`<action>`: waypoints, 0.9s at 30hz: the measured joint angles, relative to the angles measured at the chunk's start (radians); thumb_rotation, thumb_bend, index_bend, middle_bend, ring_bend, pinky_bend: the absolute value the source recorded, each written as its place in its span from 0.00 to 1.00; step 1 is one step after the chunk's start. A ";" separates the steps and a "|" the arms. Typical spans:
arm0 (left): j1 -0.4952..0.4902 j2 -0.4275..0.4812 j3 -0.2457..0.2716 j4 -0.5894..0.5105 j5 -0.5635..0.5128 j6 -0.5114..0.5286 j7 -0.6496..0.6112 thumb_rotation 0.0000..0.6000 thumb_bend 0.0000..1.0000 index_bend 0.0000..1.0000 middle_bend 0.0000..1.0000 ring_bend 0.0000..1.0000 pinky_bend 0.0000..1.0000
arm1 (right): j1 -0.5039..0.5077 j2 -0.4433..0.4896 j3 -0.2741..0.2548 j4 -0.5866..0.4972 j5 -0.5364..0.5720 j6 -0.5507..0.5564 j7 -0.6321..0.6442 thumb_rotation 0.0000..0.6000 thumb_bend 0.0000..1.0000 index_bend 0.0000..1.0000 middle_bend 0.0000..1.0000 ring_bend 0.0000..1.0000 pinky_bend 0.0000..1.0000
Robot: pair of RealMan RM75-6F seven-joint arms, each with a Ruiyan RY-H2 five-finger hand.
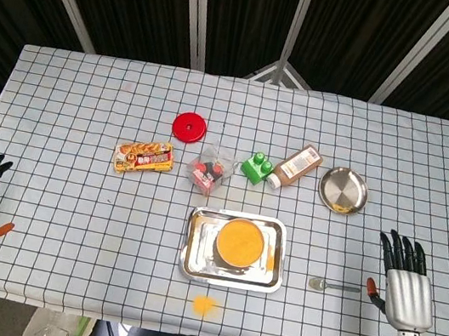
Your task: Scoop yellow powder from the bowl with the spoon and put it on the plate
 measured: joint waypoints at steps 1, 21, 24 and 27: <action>-0.001 -0.001 0.000 0.000 0.000 -0.001 0.002 1.00 0.00 0.00 0.00 0.00 0.00 | 0.000 0.000 -0.001 0.000 -0.001 -0.001 0.001 1.00 0.41 0.00 0.00 0.00 0.00; 0.000 -0.003 -0.006 -0.002 0.002 0.012 -0.006 1.00 0.00 0.00 0.00 0.00 0.00 | 0.016 -0.132 -0.071 0.096 -0.020 -0.090 -0.118 1.00 0.41 0.43 0.06 0.00 0.00; -0.002 -0.003 -0.007 -0.002 0.004 0.012 -0.006 1.00 0.00 0.00 0.00 0.00 0.00 | 0.016 -0.160 -0.078 0.141 -0.014 -0.099 -0.132 1.00 0.41 0.43 0.06 0.00 0.00; -0.003 -0.003 -0.006 0.000 0.007 0.011 -0.007 1.00 0.00 0.00 0.00 0.00 0.00 | 0.016 -0.183 -0.079 0.183 -0.005 -0.107 -0.135 1.00 0.41 0.43 0.06 0.00 0.00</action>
